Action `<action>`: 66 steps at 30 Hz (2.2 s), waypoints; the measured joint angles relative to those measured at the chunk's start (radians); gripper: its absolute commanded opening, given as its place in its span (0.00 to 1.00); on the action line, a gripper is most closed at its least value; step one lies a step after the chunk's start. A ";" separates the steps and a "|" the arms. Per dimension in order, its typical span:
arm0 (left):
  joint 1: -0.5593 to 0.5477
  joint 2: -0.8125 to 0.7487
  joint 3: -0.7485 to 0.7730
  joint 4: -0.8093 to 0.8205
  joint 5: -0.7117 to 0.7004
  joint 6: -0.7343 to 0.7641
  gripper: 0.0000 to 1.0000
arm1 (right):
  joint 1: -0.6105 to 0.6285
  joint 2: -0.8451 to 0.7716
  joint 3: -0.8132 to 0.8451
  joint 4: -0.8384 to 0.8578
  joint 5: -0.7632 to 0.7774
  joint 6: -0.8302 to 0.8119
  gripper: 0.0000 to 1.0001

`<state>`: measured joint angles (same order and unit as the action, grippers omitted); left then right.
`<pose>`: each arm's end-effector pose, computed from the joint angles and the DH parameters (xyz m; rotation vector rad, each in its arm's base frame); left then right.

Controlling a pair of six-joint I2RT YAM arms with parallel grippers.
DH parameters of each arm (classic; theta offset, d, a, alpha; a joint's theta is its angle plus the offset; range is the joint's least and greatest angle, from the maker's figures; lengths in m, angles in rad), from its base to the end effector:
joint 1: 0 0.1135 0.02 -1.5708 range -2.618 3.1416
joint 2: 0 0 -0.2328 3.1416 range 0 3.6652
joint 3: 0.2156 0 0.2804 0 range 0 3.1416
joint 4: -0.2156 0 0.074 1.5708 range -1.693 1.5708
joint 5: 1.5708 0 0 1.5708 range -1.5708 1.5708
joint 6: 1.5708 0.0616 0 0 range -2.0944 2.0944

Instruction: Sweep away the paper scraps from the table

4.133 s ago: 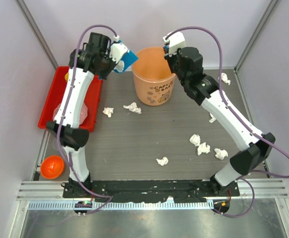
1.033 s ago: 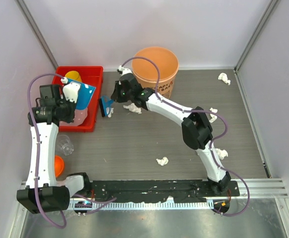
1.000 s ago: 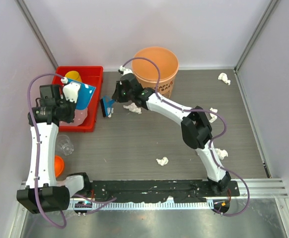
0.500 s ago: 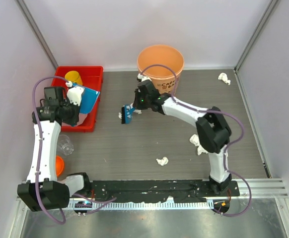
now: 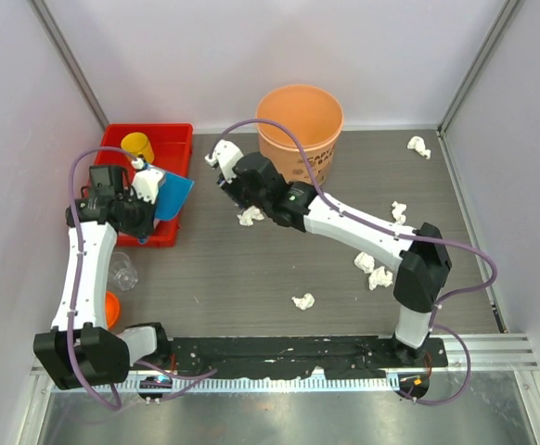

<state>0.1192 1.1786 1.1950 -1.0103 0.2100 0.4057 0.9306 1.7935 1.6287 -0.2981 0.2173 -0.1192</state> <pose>0.2767 0.0202 0.2806 0.4398 2.4945 -0.0628 0.2923 0.3702 0.2949 -0.8986 1.8251 0.2921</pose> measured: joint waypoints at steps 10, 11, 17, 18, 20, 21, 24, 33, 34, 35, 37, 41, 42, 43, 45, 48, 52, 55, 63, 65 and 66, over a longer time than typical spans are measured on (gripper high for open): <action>-0.002 -0.001 -0.150 -0.164 -0.009 0.182 0.00 | -0.040 0.187 0.002 0.200 0.104 -0.651 0.01; -0.007 -0.001 -0.165 -0.184 -0.010 0.202 0.00 | -0.049 0.206 -0.006 0.207 0.081 -0.686 0.01; -0.041 -0.008 -0.260 -0.245 -0.031 0.299 0.00 | -0.073 0.228 -0.116 0.190 -0.055 -0.811 0.01; -0.049 -0.010 -0.274 -0.247 -0.034 0.312 0.00 | -0.072 0.215 -0.148 0.189 -0.079 -0.815 0.01; -0.080 -0.010 -0.303 -0.248 -0.053 0.336 0.00 | -0.067 0.155 -0.237 0.201 -0.129 -0.814 0.01; -0.095 -0.009 -0.310 -0.247 -0.057 0.339 0.00 | -0.064 0.119 -0.273 0.199 -0.143 -0.808 0.01; -0.223 0.008 -0.327 -0.226 -0.110 0.336 0.00 | -0.045 -0.050 -0.413 0.209 -0.195 -0.763 0.01; -0.396 0.224 -0.340 -0.113 -0.249 0.330 0.00 | 0.013 -0.299 -0.525 0.229 -0.048 -0.412 0.01; -0.402 0.256 -0.339 -0.098 -0.266 0.328 0.00 | 0.010 -0.299 -0.509 0.215 -0.002 -0.363 0.01; -0.409 0.288 -0.337 -0.084 -0.284 0.325 0.00 | 0.008 -0.299 -0.487 0.193 0.055 -0.300 0.01; -0.428 0.343 -0.327 -0.060 -0.300 0.313 0.00 | 0.003 -0.298 -0.452 0.158 0.156 -0.205 0.01; -0.493 0.386 -0.303 -0.013 -0.315 0.294 0.00 | -0.019 -0.274 -0.396 0.071 0.318 -0.038 0.01; -0.507 0.390 -0.295 -0.006 -0.316 0.287 0.00 | -0.028 -0.258 -0.387 0.047 0.333 0.006 0.01; -0.515 0.393 -0.289 0.001 -0.317 0.283 0.00 | -0.035 -0.243 -0.383 0.028 0.339 0.043 0.01; -0.529 0.407 -0.275 0.014 -0.318 0.278 0.00 | -0.047 -0.205 -0.381 -0.012 0.332 0.111 0.01; -0.535 0.432 -0.267 0.038 -0.324 0.275 0.00 | -0.055 -0.148 -0.378 -0.062 0.290 0.189 0.01; -0.544 0.456 -0.265 0.057 -0.327 0.261 0.00 | -0.019 -0.100 -0.345 -0.085 0.234 0.262 0.01; -0.549 0.469 -0.252 0.060 -0.327 0.249 0.00 | 0.026 -0.093 -0.311 -0.079 0.183 0.312 0.01; -0.550 0.517 -0.196 0.079 -0.307 0.218 0.00 | 0.071 -0.093 -0.301 -0.024 -0.002 0.469 0.01; -0.549 0.517 -0.195 0.079 -0.305 0.210 0.00 | 0.066 -0.094 -0.308 -0.013 -0.013 0.489 0.01; -0.549 0.517 -0.195 0.080 -0.304 0.204 0.00 | 0.060 -0.095 -0.312 -0.006 -0.018 0.496 0.01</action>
<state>-0.4301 1.6955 1.0000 -0.9306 -0.0940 0.6094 0.9901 1.6989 1.3167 -0.3042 0.1989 0.3771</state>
